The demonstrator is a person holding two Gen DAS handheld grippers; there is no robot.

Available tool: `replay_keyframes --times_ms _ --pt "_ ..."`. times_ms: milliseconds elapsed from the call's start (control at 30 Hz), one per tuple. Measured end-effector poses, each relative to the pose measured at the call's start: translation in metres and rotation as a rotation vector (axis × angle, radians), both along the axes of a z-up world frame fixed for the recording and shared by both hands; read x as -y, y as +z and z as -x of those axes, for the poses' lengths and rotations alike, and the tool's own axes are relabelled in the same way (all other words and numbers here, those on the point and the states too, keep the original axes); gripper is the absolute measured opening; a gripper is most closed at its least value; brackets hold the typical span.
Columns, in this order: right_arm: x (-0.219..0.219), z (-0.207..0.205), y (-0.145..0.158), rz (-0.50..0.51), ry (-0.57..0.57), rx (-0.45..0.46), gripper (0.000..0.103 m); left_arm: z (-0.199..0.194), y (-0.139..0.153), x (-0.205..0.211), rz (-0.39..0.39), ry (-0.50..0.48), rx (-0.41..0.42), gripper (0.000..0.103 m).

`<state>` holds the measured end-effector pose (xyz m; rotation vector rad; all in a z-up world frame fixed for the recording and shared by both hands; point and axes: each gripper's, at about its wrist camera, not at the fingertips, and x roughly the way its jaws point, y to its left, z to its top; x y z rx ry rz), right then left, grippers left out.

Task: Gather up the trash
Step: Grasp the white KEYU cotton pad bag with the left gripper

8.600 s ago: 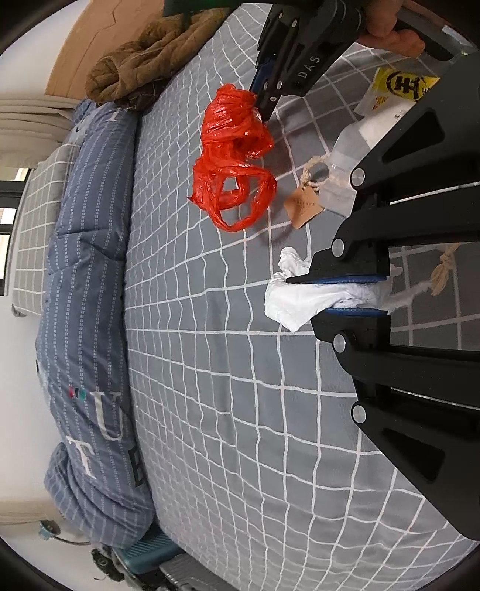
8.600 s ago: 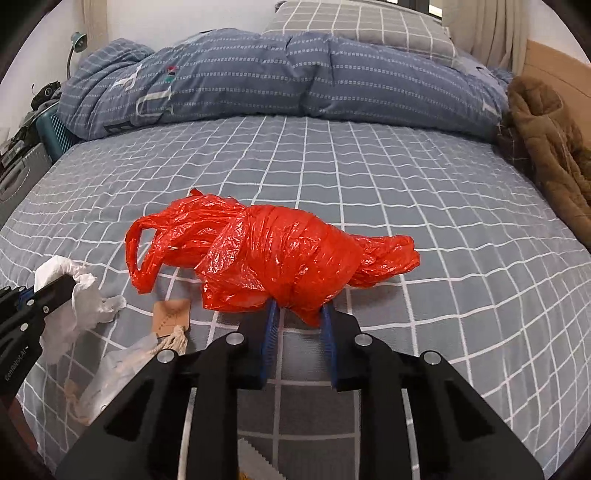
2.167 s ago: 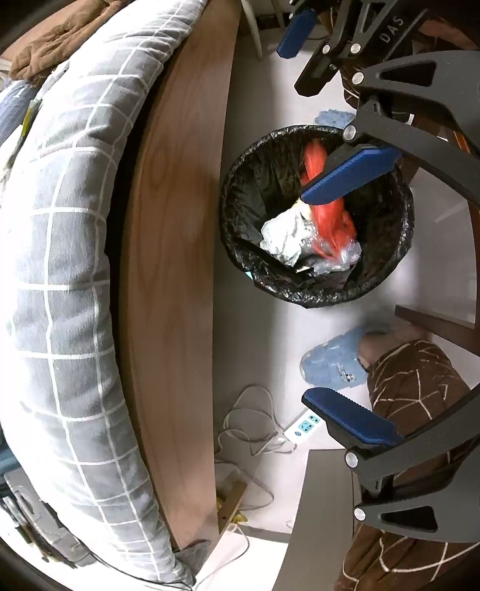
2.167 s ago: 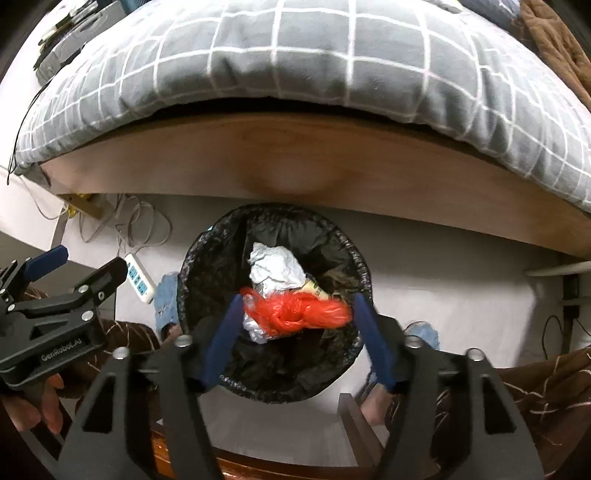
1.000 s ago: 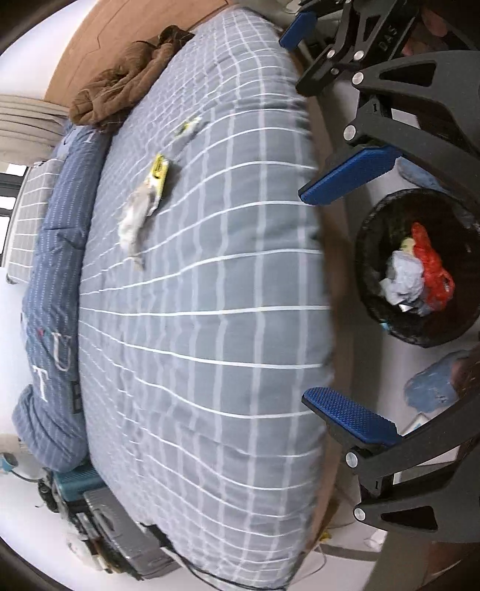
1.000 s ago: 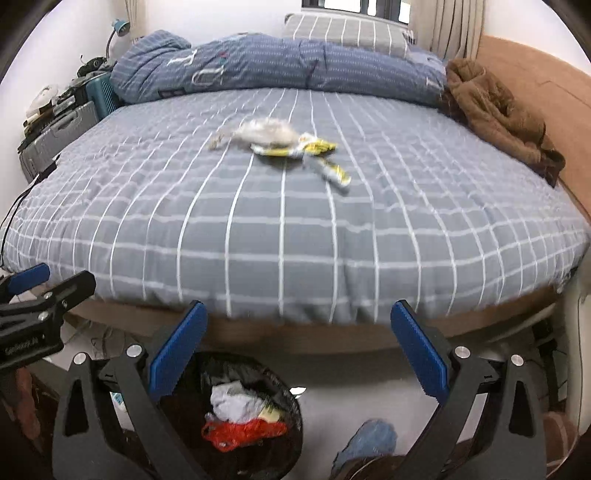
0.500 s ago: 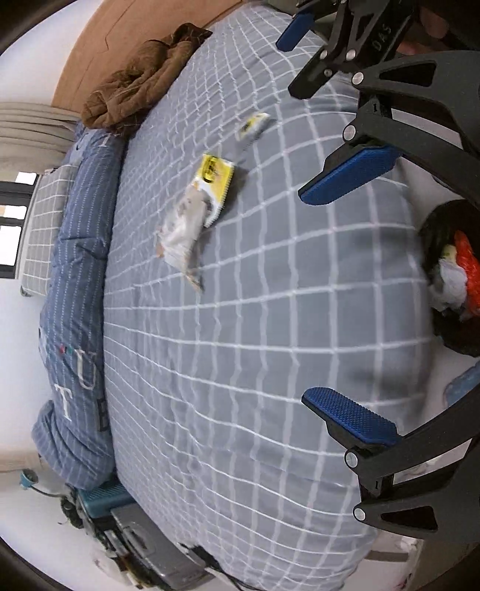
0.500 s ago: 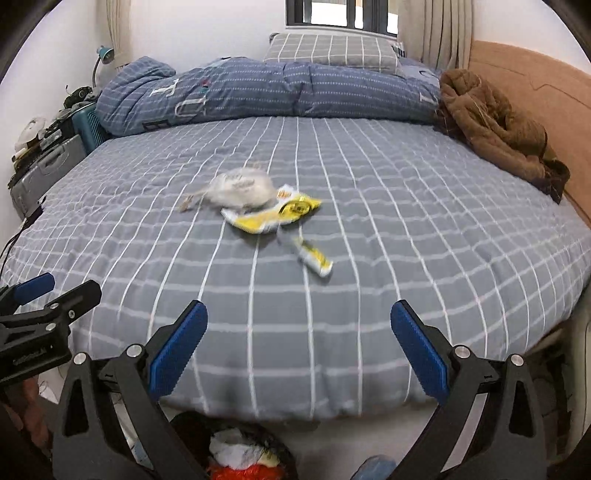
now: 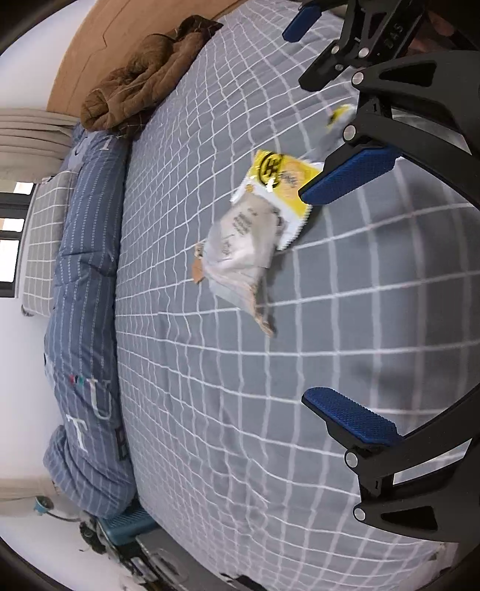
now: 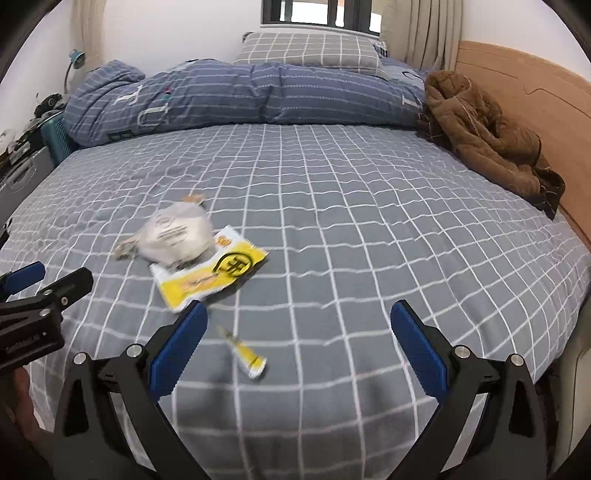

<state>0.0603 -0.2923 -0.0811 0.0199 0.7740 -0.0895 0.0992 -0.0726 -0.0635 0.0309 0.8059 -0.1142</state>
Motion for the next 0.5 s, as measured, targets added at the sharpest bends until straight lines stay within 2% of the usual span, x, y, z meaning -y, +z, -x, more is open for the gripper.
replay_keyframes --times_ms 267,500 --pt "0.008 -0.034 -0.007 0.03 0.007 -0.021 0.096 -0.057 -0.015 0.031 -0.036 -0.038 -0.018 0.097" --pt "0.011 -0.05 -0.013 0.028 0.009 -0.043 0.095 -0.094 -0.037 0.055 -0.056 -0.057 -0.067 0.097"
